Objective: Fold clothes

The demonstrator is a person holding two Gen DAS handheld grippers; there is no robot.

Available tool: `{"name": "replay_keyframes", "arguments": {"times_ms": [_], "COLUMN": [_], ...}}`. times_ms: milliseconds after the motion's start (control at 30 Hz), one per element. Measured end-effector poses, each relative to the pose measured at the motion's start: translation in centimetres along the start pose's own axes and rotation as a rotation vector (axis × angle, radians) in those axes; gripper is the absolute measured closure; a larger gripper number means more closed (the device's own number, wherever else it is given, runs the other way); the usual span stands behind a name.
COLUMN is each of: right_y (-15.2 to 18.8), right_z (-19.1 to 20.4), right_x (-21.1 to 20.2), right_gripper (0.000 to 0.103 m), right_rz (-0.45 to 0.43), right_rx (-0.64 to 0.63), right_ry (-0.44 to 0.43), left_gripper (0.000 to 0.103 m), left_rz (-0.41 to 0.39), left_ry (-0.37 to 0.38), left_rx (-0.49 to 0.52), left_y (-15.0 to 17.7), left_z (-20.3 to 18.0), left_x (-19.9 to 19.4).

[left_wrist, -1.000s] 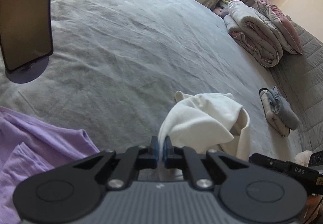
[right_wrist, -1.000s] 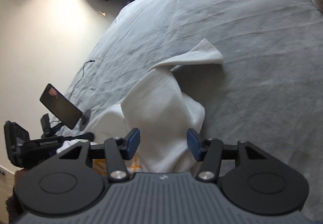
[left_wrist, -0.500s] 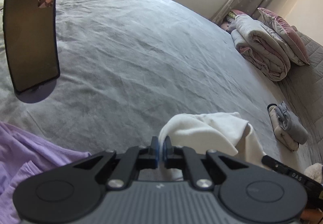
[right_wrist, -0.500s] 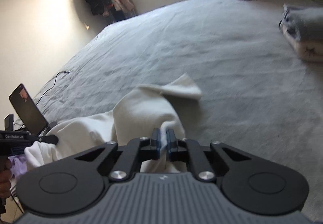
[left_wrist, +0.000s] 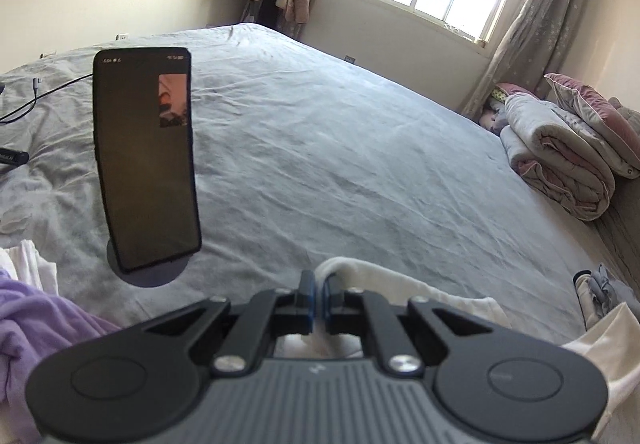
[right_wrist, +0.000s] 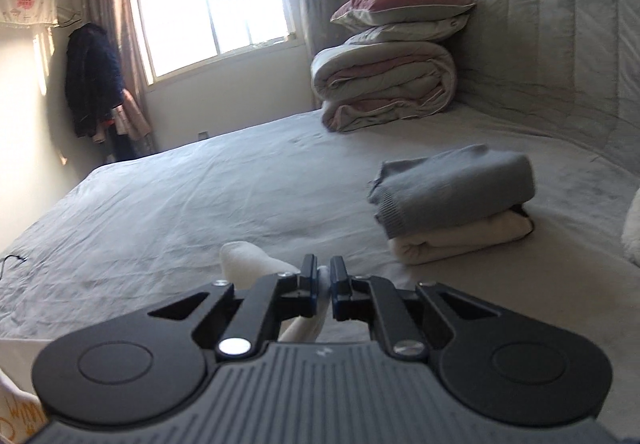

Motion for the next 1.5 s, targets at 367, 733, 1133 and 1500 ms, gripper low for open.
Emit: {"name": "replay_keyframes", "arguments": {"times_ms": [367, 733, 1133, 1500], "right_y": [2.1, 6.5, 4.7, 9.8], "right_z": [-5.9, -5.7, -0.5, 7.9], "right_x": [0.9, 2.7, 2.2, 3.2], "right_gripper": [0.095, 0.080, 0.053, 0.053], "right_rz": [0.191, 0.407, 0.269, 0.380], "right_rx": [0.017, -0.057, -0.147, -0.354], "right_ry": [0.163, 0.175, -0.016, -0.330], "left_gripper": [0.098, 0.077, 0.054, 0.066], "left_rz": [0.196, 0.354, 0.252, 0.320], "left_ry": [0.023, 0.019, 0.108, 0.033], "left_rx": [0.113, 0.241, 0.223, 0.234], "left_y": [3.5, 6.7, 4.0, 6.4], "left_z": [0.8, 1.6, -3.1, -4.3], "left_x": [-0.6, 0.4, 4.0, 8.2]}}
Point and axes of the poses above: each gripper's, at about its wrist camera, not at the fingertips, and x roughly the way its jaws point, z to its left, y to its underside, the point moved 7 cm from there along x, roughly the way its jaws point, and after that the axes turned 9 degrees about -z, right-handed, at the moved point
